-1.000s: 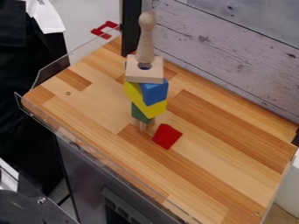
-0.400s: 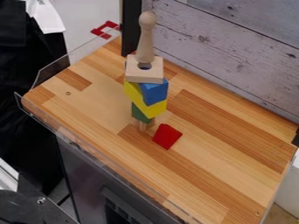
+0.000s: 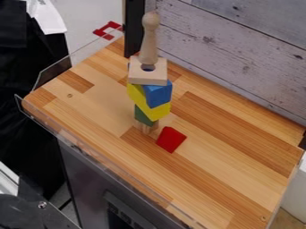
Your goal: Put the chess piece on top of the blocks
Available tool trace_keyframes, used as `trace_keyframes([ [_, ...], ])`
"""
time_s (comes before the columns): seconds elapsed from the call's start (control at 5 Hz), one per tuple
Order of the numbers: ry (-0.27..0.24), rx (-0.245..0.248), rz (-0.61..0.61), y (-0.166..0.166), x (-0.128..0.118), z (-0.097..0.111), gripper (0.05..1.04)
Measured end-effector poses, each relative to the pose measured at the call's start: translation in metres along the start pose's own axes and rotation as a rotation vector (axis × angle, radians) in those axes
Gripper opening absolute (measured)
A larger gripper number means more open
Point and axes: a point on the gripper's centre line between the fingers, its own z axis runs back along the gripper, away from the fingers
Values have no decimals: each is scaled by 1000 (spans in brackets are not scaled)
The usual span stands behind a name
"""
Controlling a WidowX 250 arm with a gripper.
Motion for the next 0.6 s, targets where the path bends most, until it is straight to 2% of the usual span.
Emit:
trace_keyframes([
  [0.6,-10,3,9,0,-2,3,1000],
])
